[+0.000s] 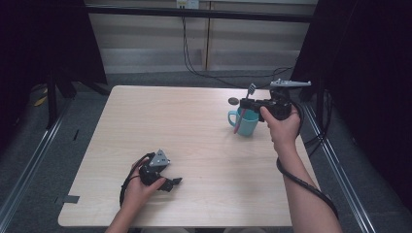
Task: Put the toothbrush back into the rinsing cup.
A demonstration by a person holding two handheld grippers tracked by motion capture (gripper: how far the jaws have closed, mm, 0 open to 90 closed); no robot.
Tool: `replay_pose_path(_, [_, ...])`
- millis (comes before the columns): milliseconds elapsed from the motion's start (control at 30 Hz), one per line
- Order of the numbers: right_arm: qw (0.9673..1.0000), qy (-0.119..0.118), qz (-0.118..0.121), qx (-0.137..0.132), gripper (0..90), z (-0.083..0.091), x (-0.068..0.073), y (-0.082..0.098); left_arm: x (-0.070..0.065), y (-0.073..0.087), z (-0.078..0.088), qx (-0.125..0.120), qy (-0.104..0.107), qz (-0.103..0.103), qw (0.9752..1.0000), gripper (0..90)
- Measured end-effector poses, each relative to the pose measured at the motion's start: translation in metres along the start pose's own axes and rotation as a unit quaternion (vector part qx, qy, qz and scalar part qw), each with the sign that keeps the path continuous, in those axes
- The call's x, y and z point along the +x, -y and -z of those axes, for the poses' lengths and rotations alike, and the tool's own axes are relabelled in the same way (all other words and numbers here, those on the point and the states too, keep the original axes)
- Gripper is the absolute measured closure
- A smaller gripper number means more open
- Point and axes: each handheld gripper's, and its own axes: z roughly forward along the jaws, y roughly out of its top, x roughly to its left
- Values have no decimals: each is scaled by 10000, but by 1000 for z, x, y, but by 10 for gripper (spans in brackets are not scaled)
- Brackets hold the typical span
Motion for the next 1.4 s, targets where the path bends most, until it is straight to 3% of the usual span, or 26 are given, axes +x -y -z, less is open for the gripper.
replay_pose_path(600, [9996,268,0,-117,813,3,-13,-11,0,0,0,12,31,-26,10000,150])
replay_pose_path(1167, [9980,575,226,-146,813,1,-20,-29,0,0,0,8,40,-42,10000,150])
replay_pose_path(1400, [9977,641,176,-167,813,0,-25,-32,0,0,0,27,37,-56,10000,151])
